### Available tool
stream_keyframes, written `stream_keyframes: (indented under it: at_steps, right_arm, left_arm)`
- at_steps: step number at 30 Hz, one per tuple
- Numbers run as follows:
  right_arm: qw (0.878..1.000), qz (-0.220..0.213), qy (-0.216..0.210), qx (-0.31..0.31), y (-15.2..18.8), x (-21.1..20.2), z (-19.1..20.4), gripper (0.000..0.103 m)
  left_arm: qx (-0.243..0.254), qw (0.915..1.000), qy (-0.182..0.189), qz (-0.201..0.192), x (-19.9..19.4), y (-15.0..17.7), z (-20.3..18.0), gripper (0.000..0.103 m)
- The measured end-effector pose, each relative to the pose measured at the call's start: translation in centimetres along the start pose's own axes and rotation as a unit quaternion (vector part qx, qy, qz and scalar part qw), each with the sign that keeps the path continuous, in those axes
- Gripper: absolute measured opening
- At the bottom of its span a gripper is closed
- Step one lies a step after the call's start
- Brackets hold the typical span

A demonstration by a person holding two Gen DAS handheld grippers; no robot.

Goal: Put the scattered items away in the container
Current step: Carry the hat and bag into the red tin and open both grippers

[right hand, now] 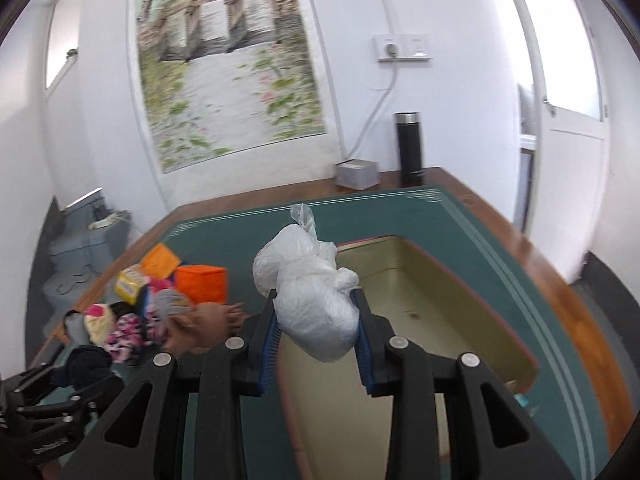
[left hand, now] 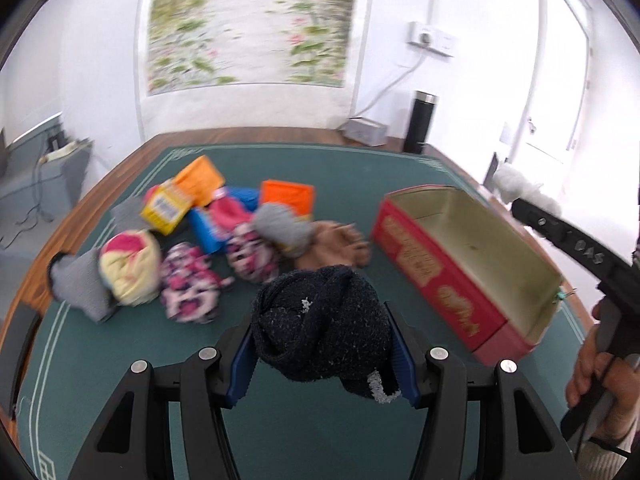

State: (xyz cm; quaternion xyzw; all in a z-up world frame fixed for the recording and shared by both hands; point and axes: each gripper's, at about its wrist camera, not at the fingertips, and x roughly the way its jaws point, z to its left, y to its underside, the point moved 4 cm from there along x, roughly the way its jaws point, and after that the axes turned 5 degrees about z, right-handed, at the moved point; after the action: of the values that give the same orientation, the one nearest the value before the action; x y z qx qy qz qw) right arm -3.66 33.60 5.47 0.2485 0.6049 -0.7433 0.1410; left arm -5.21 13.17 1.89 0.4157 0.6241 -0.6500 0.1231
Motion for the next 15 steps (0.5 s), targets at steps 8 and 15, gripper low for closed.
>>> stream_keyframes:
  at_steps: [8,15]
  right_arm:
    - [0.998,-0.014,0.030,0.052,-0.1,-0.2,-4.7,0.062]
    - [0.992,-0.053,0.042,0.107,-0.2,-2.0,-7.1,0.071]
  left_arm:
    - [0.033,0.9987,0.039,-0.003,1.2,-3.1,-4.5,0.059]
    - [0.079,0.9950,0.061,-0.012,3.5,-6.4,-9.0,0.059]
